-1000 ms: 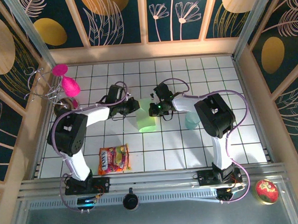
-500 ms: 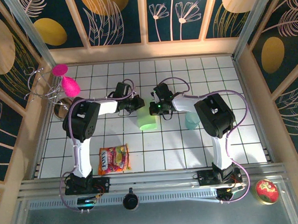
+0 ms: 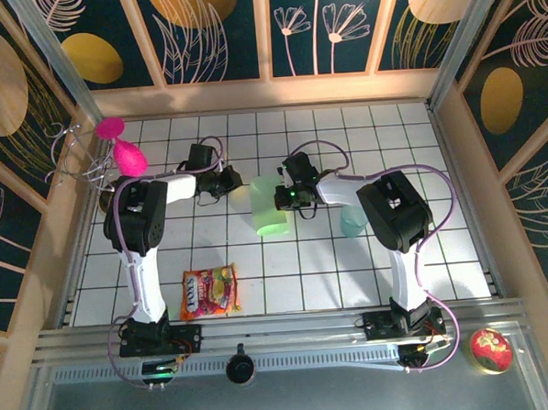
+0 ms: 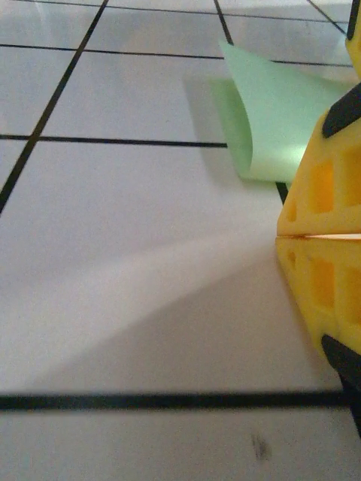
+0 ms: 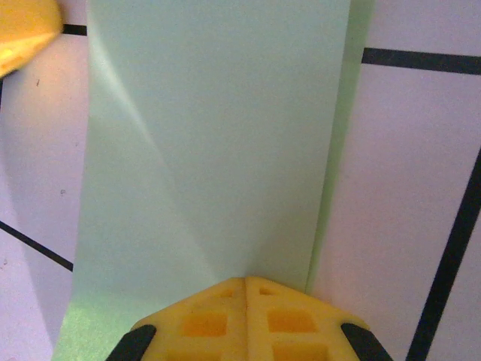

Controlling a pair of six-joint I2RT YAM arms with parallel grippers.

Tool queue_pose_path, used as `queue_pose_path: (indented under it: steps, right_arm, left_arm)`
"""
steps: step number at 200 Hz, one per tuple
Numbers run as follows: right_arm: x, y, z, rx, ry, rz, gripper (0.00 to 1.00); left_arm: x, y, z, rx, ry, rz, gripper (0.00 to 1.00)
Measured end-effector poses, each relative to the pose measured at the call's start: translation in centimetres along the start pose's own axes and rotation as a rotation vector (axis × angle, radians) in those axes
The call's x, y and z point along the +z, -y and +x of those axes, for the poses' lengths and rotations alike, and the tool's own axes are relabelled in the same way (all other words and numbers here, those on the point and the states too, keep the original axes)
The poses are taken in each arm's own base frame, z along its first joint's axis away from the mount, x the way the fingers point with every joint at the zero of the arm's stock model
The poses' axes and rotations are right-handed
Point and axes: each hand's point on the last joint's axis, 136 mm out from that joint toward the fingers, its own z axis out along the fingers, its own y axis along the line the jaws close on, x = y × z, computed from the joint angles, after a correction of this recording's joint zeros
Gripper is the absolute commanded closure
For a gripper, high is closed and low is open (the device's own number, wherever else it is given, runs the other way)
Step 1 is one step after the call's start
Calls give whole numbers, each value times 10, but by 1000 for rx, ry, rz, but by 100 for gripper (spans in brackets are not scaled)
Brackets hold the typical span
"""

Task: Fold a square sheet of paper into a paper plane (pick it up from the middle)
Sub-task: First fold the square sheet of paper in half at the center of the table.

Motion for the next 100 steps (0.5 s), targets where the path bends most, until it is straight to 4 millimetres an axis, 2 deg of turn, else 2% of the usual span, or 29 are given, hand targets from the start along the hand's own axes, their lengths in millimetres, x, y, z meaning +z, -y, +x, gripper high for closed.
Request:
queue_pose_path:
  steps: [18, 32, 47, 66, 78, 100]
  right_arm:
    - [0, 0, 0, -3, 0, 1, 100]
    - [0, 0, 0, -3, 0, 1, 100]
    - [0, 0, 0, -3, 1, 1, 100]
    - [0, 0, 0, -3, 0, 2, 100]
    - [0, 0, 0, -3, 0, 2, 100]
    - [0, 0, 0, -3, 0, 2, 100]
  left_arm:
    - [-8, 8, 4, 16, 4, 10, 90]
    - [-12, 27, 13, 44, -3, 45, 90]
    - [-8, 48, 21, 72, -16, 95, 91]
    - [2, 64, 35, 86, -51, 137, 91]
    - [11, 67, 37, 80, -68, 145, 91]
    - [29, 58, 30, 63, -74, 128, 91]
